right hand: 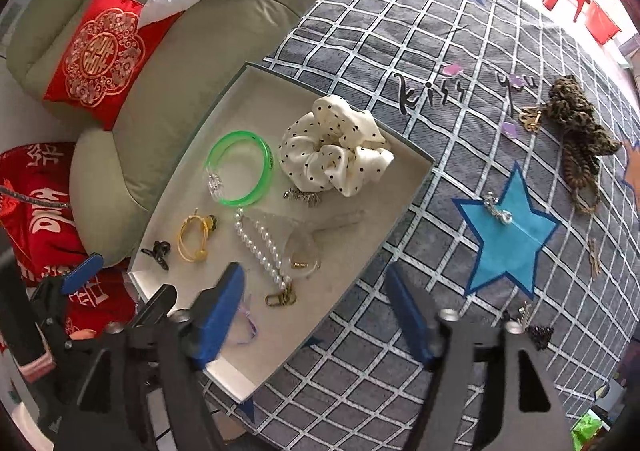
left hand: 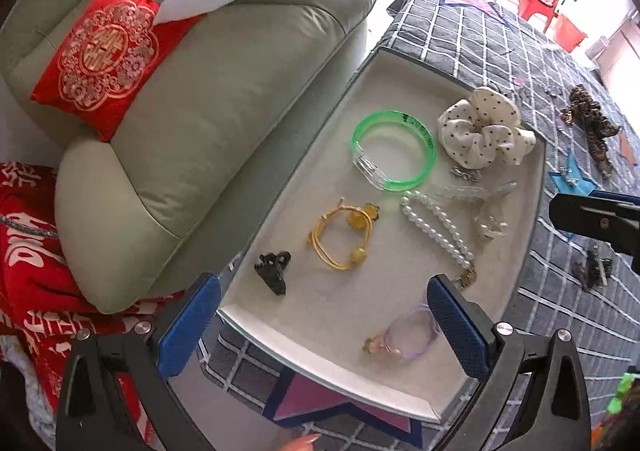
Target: Organize jewelry
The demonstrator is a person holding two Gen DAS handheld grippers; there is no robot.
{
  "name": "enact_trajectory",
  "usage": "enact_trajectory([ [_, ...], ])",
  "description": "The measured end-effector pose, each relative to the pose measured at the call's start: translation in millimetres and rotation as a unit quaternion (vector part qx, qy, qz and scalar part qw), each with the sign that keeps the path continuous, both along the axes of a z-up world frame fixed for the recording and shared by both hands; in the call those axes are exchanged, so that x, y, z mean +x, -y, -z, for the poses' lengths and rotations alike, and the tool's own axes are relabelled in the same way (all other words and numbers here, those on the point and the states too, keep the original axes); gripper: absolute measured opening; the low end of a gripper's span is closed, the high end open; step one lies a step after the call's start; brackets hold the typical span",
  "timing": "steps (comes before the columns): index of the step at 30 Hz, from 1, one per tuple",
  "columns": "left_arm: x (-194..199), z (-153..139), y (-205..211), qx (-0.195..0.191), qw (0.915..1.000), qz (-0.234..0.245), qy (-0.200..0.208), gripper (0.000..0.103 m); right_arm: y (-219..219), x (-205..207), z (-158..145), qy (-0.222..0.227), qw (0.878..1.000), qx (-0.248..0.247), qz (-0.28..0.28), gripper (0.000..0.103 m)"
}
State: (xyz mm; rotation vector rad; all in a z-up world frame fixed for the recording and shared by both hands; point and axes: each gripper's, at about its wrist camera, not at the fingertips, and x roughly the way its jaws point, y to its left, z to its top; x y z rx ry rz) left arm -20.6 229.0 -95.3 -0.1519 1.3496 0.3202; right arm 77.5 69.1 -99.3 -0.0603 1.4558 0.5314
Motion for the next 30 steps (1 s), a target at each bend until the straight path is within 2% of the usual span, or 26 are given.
enact_trajectory([
  [2, -1.3, -4.3, 0.9, -0.009, 1.0000, 0.004, -0.001, 0.103, 3.7, -3.3, -5.6, 0.005, 1.000, -0.002, 0.004, 0.082],
  [4, -3.6, -10.9, 2.9, 0.010, 0.9999, 0.007, 0.000, 0.103, 6.4, -7.1, -11.7, 0.013, 1.000, -0.005, 0.008, 0.089],
  [9, -14.0, -35.9, 2.7, 0.031, 0.9987, 0.000, 0.039, 0.103, 11.4, -17.5, -29.4, 0.042, 0.999, -0.003, 0.010, 0.094],
  [10, -15.5, -40.1, 2.8, 0.041, 0.9982, -0.002, 0.043, 0.103, 12.7, -19.3, -32.4, 0.048, 0.999, -0.002, 0.013, 0.100],
  [11, -16.9, -43.9, 3.3, 0.049, 0.9977, -0.002, 0.047, 0.103, 14.0, -20.7, -34.9, 0.054, 0.998, -0.001, 0.016, 0.103],
  [17, -19.1, -54.3, 6.4, 0.060, 0.9974, 0.010, 0.039, 0.103, 19.4, -29.8, -52.1, 0.088, 0.996, -0.014, 0.025, 0.103],
  [23, -26.9, -66.1, 10.1, 0.041, 0.9984, 0.017, 0.035, 0.103, 26.4, -36.3, -62.8, 0.061, 0.997, -0.020, 0.031, 0.103],
  [30, -37.3, -85.3, 18.4, 0.040, 0.9977, 0.034, 0.043, 0.103, 32.8, -49.3, -73.1, 0.072, 0.996, -0.029, 0.033, 0.103],
])
